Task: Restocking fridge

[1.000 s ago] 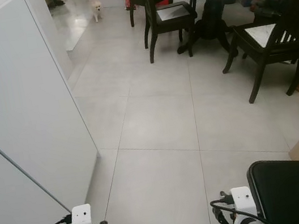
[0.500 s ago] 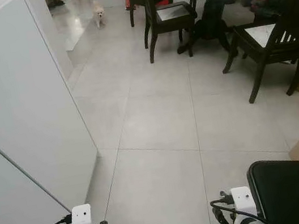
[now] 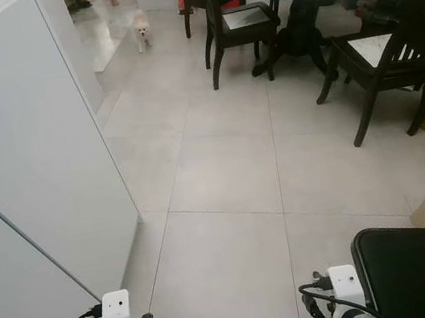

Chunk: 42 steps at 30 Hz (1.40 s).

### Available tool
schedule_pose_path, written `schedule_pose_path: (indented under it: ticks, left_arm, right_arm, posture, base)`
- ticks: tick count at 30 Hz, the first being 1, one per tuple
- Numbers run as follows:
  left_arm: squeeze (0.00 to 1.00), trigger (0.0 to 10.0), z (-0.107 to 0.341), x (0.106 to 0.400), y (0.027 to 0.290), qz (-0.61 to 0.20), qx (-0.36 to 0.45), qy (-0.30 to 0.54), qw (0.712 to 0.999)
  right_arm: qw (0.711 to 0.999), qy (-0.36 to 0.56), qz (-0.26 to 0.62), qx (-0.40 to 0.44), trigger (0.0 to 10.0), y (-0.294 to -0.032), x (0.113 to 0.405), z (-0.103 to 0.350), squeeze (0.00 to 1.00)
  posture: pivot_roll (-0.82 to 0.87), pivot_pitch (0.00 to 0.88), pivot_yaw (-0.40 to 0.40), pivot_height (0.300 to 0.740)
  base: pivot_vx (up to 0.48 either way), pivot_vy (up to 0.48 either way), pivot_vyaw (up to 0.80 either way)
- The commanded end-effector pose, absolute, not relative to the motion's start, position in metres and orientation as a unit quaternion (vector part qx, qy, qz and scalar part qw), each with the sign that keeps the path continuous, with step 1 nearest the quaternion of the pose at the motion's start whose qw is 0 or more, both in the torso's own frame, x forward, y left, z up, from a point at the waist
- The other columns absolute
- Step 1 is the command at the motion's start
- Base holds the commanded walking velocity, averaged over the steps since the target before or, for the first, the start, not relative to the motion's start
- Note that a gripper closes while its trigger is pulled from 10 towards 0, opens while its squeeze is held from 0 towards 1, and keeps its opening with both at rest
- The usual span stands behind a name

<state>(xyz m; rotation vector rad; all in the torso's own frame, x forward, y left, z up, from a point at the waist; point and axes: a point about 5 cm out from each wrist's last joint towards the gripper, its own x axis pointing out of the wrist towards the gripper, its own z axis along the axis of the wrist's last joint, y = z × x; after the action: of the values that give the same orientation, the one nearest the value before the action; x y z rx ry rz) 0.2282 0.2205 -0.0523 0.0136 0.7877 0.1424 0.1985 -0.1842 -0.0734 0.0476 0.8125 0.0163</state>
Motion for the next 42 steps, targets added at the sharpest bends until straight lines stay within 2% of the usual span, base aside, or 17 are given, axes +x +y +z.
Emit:
schedule_pose_path:
  ticks: [1,35,42]
  left_arm:
    - [0.0,10.0,-0.063,0.221,0.199,0.006,-0.023,0.449,0.893]
    - [0.0,10.0,-0.063,0.22,0.202,-0.005,-0.01,0.449,0.894]
    - [0.0,10.0,-0.06,0.223,0.209,0.017,-0.007,0.437,0.899]
  right_arm:
    - [0.9,0.415,-0.069,0.113,10.0,-0.19,0.241,-0.052,0.0]
    - [0.899,0.416,-0.071,0.116,10.0,-0.187,0.241,-0.053,0.0]
    - [0.9,0.414,-0.067,0.118,10.0,-0.187,0.243,-0.051,0.0]
  posture:
    - [-0.18,0.01,0.004,0.74]
    - [-0.2,0.0,0.021,0.74]
    - [-0.19,0.0,0.013,0.74]
  base:
    - [0.0,0.0,0.0]
    - [0.0,0.0,0.0]
    - [0.0,0.0,0.0]
